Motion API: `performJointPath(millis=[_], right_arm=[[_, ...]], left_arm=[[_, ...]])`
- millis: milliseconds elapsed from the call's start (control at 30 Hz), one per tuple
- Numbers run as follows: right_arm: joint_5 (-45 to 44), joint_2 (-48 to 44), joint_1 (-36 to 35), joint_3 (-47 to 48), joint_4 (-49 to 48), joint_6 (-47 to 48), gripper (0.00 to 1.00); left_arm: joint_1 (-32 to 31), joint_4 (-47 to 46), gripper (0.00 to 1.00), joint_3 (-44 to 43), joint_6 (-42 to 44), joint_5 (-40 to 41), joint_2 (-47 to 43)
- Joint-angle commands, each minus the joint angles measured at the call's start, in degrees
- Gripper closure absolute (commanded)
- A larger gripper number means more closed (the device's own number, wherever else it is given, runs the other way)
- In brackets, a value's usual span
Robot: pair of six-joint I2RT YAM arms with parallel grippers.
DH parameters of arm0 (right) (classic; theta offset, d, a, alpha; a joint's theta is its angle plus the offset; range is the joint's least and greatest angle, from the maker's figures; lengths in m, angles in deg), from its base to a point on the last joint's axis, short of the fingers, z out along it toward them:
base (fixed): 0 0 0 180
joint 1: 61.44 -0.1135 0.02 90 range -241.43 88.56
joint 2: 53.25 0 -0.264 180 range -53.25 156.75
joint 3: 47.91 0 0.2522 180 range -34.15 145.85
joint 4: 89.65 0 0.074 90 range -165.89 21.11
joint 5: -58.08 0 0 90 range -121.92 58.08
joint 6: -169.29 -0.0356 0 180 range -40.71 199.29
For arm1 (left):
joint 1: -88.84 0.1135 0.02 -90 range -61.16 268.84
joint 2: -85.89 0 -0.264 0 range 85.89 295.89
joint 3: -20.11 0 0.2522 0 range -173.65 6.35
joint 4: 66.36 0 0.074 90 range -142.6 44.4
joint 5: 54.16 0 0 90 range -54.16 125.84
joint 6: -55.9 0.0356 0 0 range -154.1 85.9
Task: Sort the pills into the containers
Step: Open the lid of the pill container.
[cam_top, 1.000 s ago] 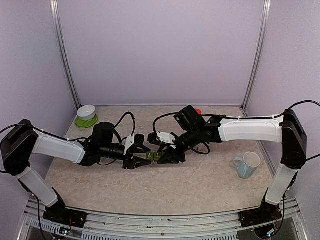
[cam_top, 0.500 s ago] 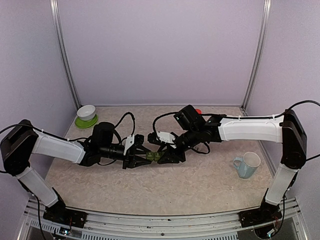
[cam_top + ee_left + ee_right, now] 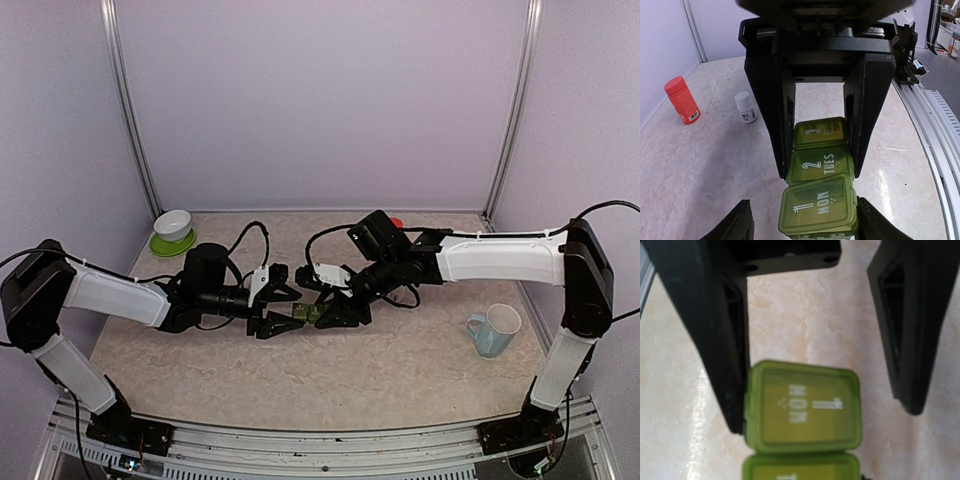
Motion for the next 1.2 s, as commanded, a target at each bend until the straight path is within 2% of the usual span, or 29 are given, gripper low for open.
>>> performJointPath(millis=[0, 433, 967, 1167], right_arm=[[1.2, 1.2, -0.4, 1.0, 1.5, 0.4, 0.67], [0.4, 2.4, -0.6, 1.4, 2.3, 0.9, 0.67], [1.8, 2.0, -1.1, 1.2, 2.6, 1.6, 0.68], [0.1, 2.5, -1.1, 1.4, 2.6, 1.4, 0.68]], left_arm=[[0.9, -4.0, 0.34, 0.2, -2.2, 0.1, -1.7], [2.1, -6.9, 0.3, 0.8, -5.4, -1.6, -2.1], [2.5, -7.7, 0.3, 0.7, -7.1, 2.5, -1.5], [2.8, -7.5, 0.27, 1.0, -6.6, 1.3, -2.3]])
